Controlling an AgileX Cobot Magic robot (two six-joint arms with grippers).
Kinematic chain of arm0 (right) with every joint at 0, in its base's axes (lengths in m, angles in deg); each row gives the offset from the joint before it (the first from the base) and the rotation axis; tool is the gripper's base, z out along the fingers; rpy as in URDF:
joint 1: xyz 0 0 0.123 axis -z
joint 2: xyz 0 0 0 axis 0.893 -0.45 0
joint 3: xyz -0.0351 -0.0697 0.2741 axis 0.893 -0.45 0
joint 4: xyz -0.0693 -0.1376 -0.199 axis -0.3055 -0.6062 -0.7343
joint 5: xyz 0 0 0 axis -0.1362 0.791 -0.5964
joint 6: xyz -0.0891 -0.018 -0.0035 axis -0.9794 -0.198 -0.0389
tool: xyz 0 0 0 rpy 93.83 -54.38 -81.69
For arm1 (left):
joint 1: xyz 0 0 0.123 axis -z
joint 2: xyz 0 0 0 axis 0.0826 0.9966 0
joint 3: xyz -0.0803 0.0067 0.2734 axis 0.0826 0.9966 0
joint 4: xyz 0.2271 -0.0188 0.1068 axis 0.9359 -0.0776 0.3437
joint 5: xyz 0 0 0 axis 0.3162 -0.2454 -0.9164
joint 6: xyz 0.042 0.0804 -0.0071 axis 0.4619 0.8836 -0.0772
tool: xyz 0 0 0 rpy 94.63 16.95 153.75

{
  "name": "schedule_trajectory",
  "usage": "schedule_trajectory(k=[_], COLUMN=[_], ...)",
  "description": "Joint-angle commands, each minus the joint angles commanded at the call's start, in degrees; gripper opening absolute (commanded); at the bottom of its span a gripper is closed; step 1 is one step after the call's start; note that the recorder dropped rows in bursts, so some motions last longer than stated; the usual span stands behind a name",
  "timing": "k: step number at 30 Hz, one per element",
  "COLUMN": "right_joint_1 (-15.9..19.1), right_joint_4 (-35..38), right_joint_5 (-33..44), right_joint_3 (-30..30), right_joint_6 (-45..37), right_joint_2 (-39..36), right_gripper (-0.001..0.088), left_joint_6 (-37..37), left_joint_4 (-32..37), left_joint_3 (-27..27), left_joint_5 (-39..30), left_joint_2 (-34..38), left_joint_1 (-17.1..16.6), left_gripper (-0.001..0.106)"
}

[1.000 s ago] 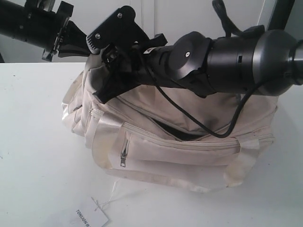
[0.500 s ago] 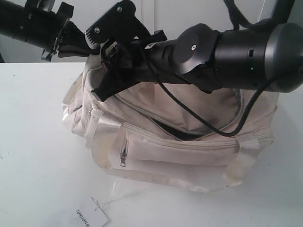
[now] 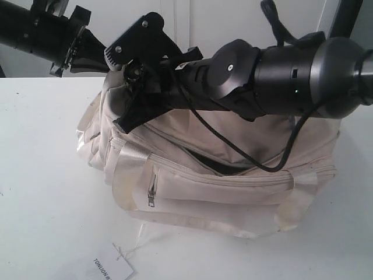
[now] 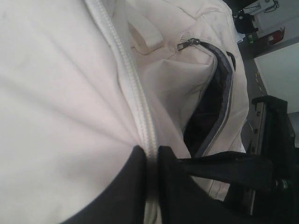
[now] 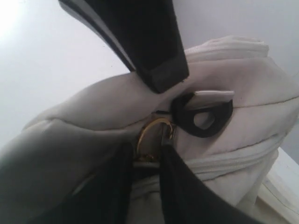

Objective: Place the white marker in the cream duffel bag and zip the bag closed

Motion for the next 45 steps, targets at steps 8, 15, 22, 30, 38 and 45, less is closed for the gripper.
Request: schedule_trajectory(k=[8,15,22,30,38,45], right_joint_1=[-1.1,-1.3,-2.2,-2.8,-2.8,-2.8], right_joint_4=[0.0,0.0,0.0,-1.0,-1.0,-0.6], right_joint_5=[-2.1,-5.2,-5.8,-12.0,-14.5,-13.4], right_joint_3=[0.0,0.0,0.1,0.1,0.1,0.1], right_joint_6=[-2.7,-3.0,-3.0,-2.9,-2.9,-2.9], right_joint_2=[-0.1,-2.2,-2.5,-5.1,-5.2,-4.8], right_gripper=[0.0314,0.0314,0.0382,0.0406,0.0224,0.0], left_joint_6=[0.0,0.0,0.7,0.8,0.9,0.9], left_joint_4=[0.0,-0.9,-0.9,-0.9,-0.9,-0.9], left_joint_3=[0.0,0.0,0.0,0.0,0.0,0.0], left_joint_5=[0.0,-0.4,-0.4,-0.7,-0.5,-0.5], left_joint_2=[0.0,0.0,0.0,0.0,0.0,0.0], left_joint_1=[0.0,0.0,0.0,0.0,0.0,0.0], left_gripper=[0.0,0.0,0.0,0.0,0.0,0.0])
